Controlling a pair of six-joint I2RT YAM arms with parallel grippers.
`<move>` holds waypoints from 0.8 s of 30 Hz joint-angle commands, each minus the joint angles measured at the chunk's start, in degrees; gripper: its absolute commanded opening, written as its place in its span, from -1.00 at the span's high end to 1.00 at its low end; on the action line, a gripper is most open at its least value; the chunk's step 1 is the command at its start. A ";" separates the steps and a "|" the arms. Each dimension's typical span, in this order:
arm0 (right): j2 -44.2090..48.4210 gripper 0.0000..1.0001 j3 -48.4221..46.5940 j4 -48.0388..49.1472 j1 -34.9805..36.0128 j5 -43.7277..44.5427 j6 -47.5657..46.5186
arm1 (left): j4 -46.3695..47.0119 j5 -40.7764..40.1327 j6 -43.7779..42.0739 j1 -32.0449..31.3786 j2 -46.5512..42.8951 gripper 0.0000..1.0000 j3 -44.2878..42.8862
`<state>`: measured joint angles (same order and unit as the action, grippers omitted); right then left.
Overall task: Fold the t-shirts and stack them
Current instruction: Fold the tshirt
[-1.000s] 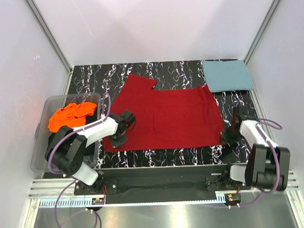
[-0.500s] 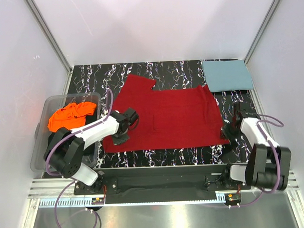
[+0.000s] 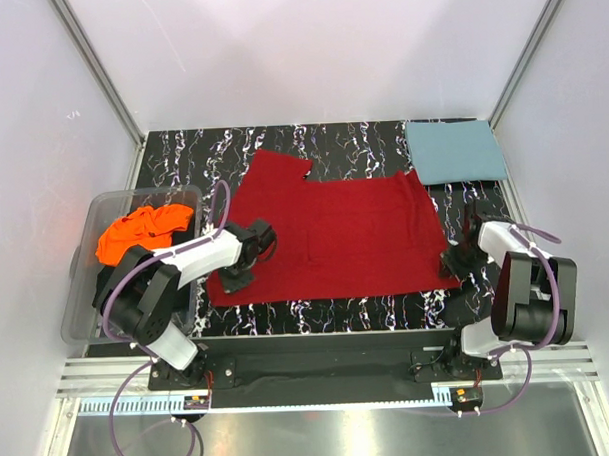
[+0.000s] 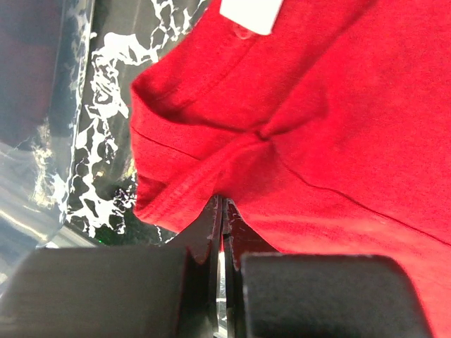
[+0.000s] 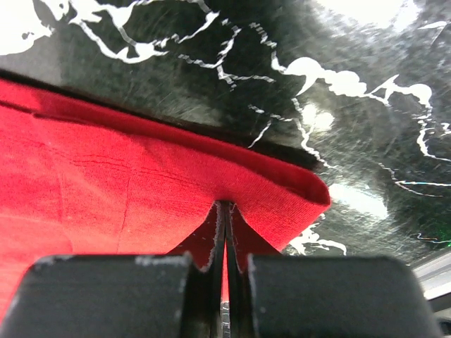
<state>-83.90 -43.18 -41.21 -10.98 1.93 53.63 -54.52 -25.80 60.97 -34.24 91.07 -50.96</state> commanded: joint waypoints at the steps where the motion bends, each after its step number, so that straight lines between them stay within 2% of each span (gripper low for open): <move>1: 1.10 1.00 2.56 -1.15 -2.11 3.17 -1.15 | -0.06 -0.84 0.65 0.05 -0.63 1.00 -0.10; 7: 8.65 1.00 3.63 -4.05 -2.20 7.03 0.78 | -0.23 -0.74 0.20 -0.04 -4.58 1.00 0.60; 10: 10.59 1.00 2.58 -5.89 -2.29 6.16 -0.88 | -0.67 0.48 -0.41 -0.13 -7.74 1.00 0.16; 14: 15.42 1.00 0.29 -3.89 -2.29 -1.04 -4.75 | -0.67 2.42 -4.79 -0.13 -13.53 1.00 -2.91; 15: 16.39 0.96 -0.15 -2.05 -2.29 -6.01 -6.59 | -0.41 2.95 -6.20 -0.13 -14.24 1.00 -4.14; 18: 17.81 0.70 -3.48 4.37 -2.29 -13.52 -13.18 | -0.15 4.44 -12.00 -0.13 -16.53 1.00 -10.28; 19: 16.67 0.59 -6.01 7.26 -2.29 -15.10 -16.24 | 0.12 6.01 -13.58 -0.13 -17.67 1.00 -13.43; 20: 15.44 0.49 -7.35 8.94 -2.29 -18.08 -17.14 | 2.73 8.38 -18.73 -0.13 -18.46 1.00 -14.77; 21: 13.86 0.47 -10.58 10.61 -2.20 -18.63 -17.50 | 5.63 12.66 -22.61 -0.13 -19.51 1.00 -15.91; 22: 9.59 0.46 -12.44 10.80 -2.20 -19.16 -17.50 | 8.96 23.76 -26.04 -0.04 -22.74 0.90 -15.49; 23: 7.02 0.45 -14.63 10.71 -2.20 -22.47 -18.29 | 16.04 28.91 -29.47 -0.13 -24.43 0.76 -14.88; 24: 4.64 0.42 -16.83 12.19 -1.77 -23.98 -19.34 | 18.72 32.45 -29.85 -0.13 -26.01 0.70 -14.26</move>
<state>-73.41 -54.13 -36.14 -13.13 -13.28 39.68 -48.03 -11.00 42.17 -34.15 70.72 -63.99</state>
